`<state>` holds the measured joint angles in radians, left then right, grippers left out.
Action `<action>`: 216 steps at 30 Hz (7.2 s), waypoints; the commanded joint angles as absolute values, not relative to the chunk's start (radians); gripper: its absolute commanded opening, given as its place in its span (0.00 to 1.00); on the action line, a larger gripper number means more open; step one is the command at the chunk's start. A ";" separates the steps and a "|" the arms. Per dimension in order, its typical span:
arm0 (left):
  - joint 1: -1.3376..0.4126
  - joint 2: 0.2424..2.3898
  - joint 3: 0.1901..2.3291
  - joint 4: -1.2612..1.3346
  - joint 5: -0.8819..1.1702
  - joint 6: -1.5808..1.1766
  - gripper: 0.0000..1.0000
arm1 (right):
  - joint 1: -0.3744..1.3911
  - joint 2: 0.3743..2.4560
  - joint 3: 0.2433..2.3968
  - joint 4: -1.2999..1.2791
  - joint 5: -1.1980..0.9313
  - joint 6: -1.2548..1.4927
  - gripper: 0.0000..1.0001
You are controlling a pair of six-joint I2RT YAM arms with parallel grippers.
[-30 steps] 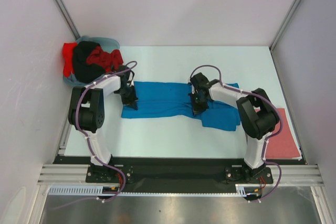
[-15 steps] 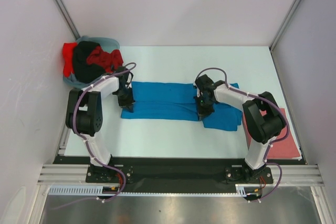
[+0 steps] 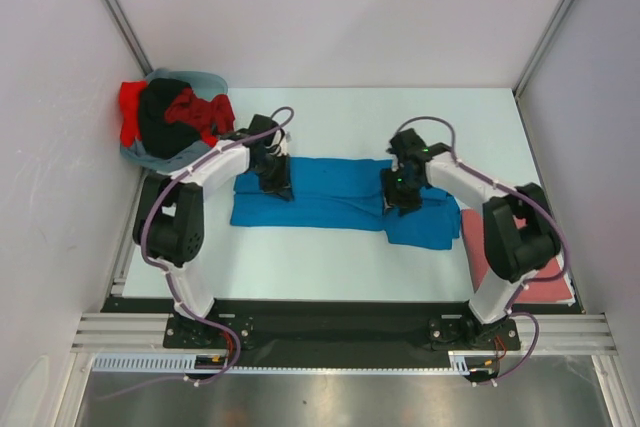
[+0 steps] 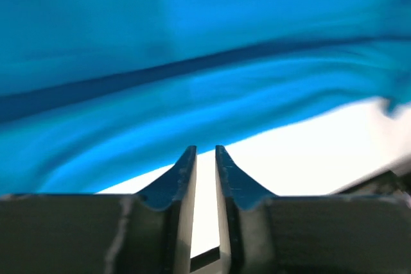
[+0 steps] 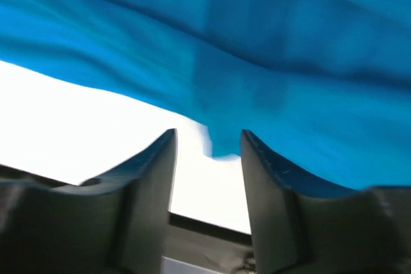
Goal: Fold and stack the t-shirts
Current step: Fold the tshirt
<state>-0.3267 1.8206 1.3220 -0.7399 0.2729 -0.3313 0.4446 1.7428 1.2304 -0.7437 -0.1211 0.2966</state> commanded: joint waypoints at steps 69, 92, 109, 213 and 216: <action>-0.950 2.215 1.667 -0.471 0.337 -0.569 0.08 | -0.087 1.344 0.667 -0.558 -0.075 0.502 0.30; -0.845 2.215 1.861 -0.575 0.385 -0.512 0.00 | -0.094 1.405 0.957 -0.618 -0.238 0.500 0.00; -0.741 2.293 1.907 -0.505 0.498 -0.601 0.02 | -0.110 1.586 1.132 -0.607 -0.264 0.526 0.00; -0.690 2.292 1.654 -0.224 0.451 -0.861 0.00 | -0.146 1.482 0.908 -0.647 -0.284 0.496 0.00; -0.686 2.301 1.674 -0.218 0.454 -0.876 0.00 | -0.146 1.499 0.899 -0.637 -0.264 0.488 0.00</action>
<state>-0.7002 2.2868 1.6295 -0.2619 0.4725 -0.8391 -0.1398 1.5108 0.9058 -0.6529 -0.2916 0.4965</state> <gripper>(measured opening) 0.006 0.009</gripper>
